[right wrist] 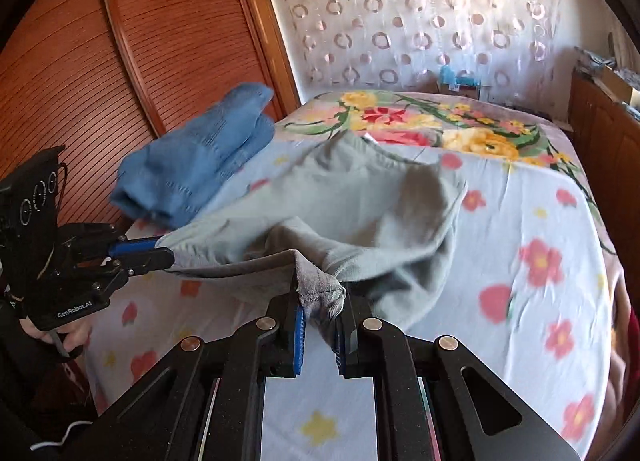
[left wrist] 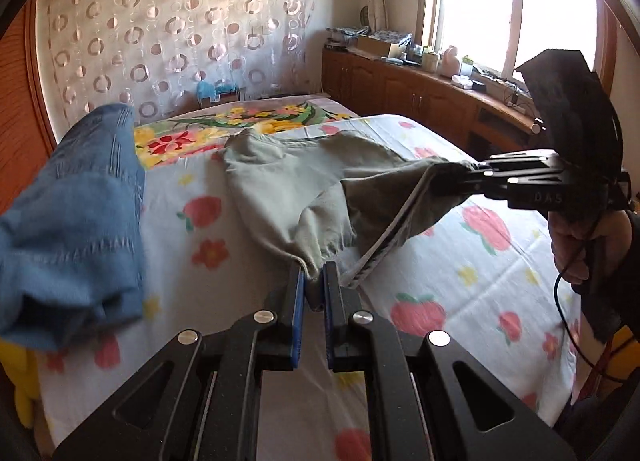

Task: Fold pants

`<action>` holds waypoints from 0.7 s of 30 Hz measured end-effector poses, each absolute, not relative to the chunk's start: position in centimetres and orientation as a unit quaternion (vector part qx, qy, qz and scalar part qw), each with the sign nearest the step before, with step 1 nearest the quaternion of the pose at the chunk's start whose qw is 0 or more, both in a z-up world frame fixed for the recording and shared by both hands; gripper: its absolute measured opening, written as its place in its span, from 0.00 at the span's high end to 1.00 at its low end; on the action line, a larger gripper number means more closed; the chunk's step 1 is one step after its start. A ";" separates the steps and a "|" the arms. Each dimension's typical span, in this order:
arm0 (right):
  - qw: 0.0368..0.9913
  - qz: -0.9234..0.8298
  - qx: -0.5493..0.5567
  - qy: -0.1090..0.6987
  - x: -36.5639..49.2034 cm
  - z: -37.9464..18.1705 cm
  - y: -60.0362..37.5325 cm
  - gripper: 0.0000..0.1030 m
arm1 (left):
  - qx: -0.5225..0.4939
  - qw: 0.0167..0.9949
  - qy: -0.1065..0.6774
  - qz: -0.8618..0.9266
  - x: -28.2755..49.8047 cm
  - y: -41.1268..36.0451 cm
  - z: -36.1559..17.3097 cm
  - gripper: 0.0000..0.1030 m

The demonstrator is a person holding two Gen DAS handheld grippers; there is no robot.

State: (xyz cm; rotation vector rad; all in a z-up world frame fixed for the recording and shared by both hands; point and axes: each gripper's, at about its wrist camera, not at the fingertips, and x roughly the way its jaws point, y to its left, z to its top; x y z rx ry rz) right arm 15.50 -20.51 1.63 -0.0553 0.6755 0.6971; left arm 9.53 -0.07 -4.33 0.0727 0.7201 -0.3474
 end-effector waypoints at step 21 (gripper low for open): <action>0.864 0.332 -0.041 0.376 6.2 2.2 -24.3 0.69 | 0.015 0.921 0.357 -0.155 3.2 0.6 -6.4 0.56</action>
